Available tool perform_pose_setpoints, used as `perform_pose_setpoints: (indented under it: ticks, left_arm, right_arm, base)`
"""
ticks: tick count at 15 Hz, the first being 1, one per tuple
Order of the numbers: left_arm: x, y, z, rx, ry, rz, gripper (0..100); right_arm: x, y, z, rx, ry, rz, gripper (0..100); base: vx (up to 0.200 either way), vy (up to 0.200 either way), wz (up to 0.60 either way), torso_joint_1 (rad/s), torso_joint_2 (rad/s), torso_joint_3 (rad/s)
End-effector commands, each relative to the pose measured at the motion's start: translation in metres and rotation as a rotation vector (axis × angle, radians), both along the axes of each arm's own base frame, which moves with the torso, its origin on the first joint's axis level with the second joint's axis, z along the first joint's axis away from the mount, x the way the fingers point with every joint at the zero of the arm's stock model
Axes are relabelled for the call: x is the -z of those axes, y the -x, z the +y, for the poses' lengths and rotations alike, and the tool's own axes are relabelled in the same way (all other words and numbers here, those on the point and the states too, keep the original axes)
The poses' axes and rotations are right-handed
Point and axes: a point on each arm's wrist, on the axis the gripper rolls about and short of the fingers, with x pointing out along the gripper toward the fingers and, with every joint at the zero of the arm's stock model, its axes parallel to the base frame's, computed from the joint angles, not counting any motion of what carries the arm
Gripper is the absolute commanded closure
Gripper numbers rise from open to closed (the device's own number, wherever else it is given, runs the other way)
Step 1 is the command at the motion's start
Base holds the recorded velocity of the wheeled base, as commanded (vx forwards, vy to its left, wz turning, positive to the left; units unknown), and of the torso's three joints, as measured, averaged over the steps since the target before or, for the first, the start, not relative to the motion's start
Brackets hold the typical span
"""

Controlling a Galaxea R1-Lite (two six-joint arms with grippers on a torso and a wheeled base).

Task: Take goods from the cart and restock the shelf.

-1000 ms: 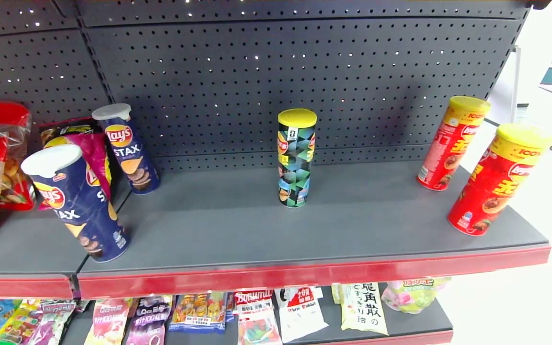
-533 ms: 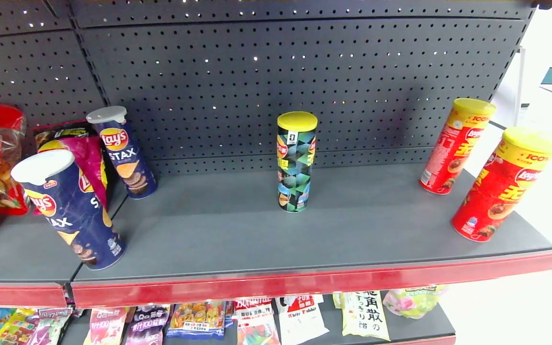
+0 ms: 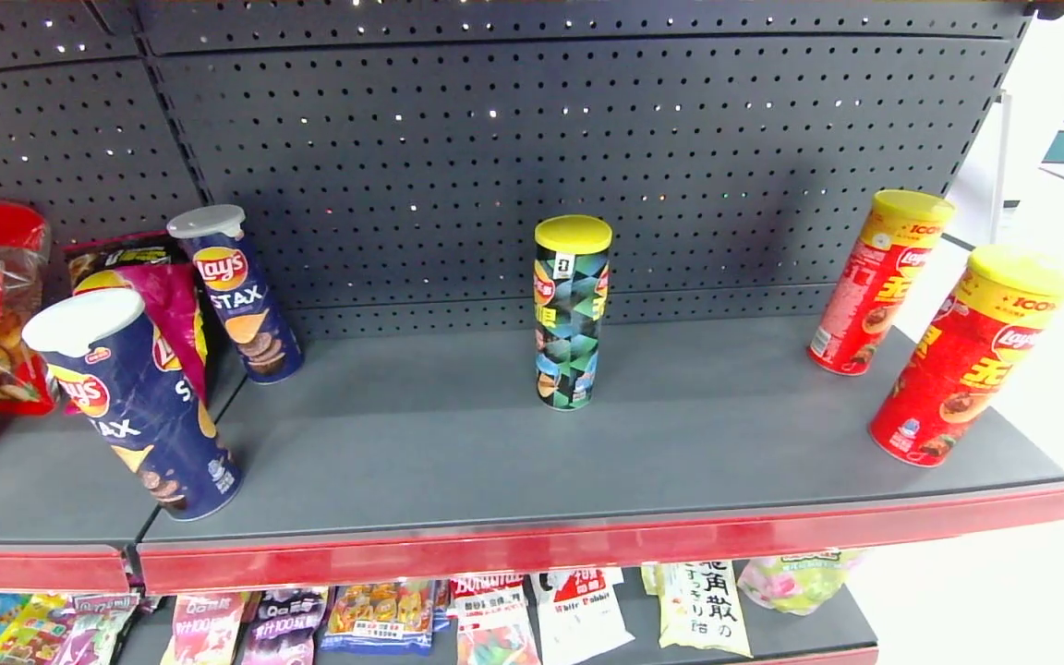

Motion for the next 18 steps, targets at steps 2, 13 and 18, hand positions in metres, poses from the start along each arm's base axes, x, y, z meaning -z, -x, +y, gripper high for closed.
perform_pose_setpoints:
  ticks: [2,13,18]
  left_arm:
    - [0.005,-0.003,-0.001,0.008,0.005,0.024,100]
    - [0.004,-0.006,0.0,-0.042,0.005,0.035,100]
    - [0.002,-0.004,0.0,-0.056,0.006,0.023,100]
  right_arm:
    - [-0.039,-0.094,0.023,-0.14,0.042,0.13,0]
    - [-0.041,-0.201,0.118,-0.269,-0.005,0.137,0]
    - [-0.034,-0.224,0.155,-0.293,0.007,0.125,0]
  base:
    - [0.0,0.0,0.0,0.0,0.0,0.0]
    - [0.0,0.0,0.0,0.0,0.0,0.0]
    - [0.0,0.0,0.0,0.0,0.0,0.0]
